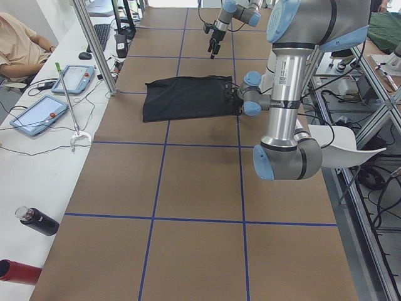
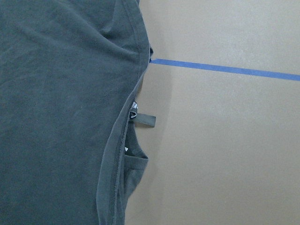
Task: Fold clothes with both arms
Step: 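Move both grippers to the shirt's corners nearest the robot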
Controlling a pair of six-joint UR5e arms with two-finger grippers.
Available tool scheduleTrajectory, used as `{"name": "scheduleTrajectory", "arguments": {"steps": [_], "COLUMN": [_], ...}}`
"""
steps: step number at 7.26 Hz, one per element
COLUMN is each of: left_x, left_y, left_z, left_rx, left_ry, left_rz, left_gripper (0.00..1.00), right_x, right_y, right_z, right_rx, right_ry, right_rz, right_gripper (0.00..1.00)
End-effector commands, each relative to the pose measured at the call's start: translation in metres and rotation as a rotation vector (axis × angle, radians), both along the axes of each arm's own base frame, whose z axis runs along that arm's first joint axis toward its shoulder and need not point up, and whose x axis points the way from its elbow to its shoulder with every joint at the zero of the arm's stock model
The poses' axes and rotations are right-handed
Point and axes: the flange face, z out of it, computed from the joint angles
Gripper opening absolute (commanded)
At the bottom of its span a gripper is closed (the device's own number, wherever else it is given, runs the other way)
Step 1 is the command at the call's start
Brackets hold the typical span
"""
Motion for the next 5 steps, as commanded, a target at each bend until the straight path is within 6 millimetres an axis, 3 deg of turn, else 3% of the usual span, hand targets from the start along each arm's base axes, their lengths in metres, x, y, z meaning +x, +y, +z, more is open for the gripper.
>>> {"name": "scheduleTrajectory", "arguments": {"steps": [1, 3, 4, 5], "left_x": [0.0034, 0.0032, 0.0028, -0.0004], "left_y": [0.0041, 0.0043, 0.0042, 0.0038], "left_z": [-0.0006, 0.0003, -0.0004, -0.003], "left_rx": [-0.002, -0.003, -0.004, -0.003], "left_ry": [0.001, -0.001, 0.001, 0.007], "left_rz": [0.007, 0.008, 0.006, 0.005], "left_gripper": [0.58, 0.25, 0.01, 0.0], "right_x": [-0.0005, -0.0008, -0.0017, -0.007], "right_y": [-0.0006, -0.0011, -0.0006, -0.0024], "right_z": [0.0017, 0.0023, 0.003, 0.0056], "right_rx": [0.001, 0.0, -0.002, -0.012], "right_ry": [0.004, 0.006, 0.006, 0.01], "right_rz": [0.003, 0.007, 0.007, 0.014], "right_gripper": [1.0, 1.0, 1.0, 1.0]}}
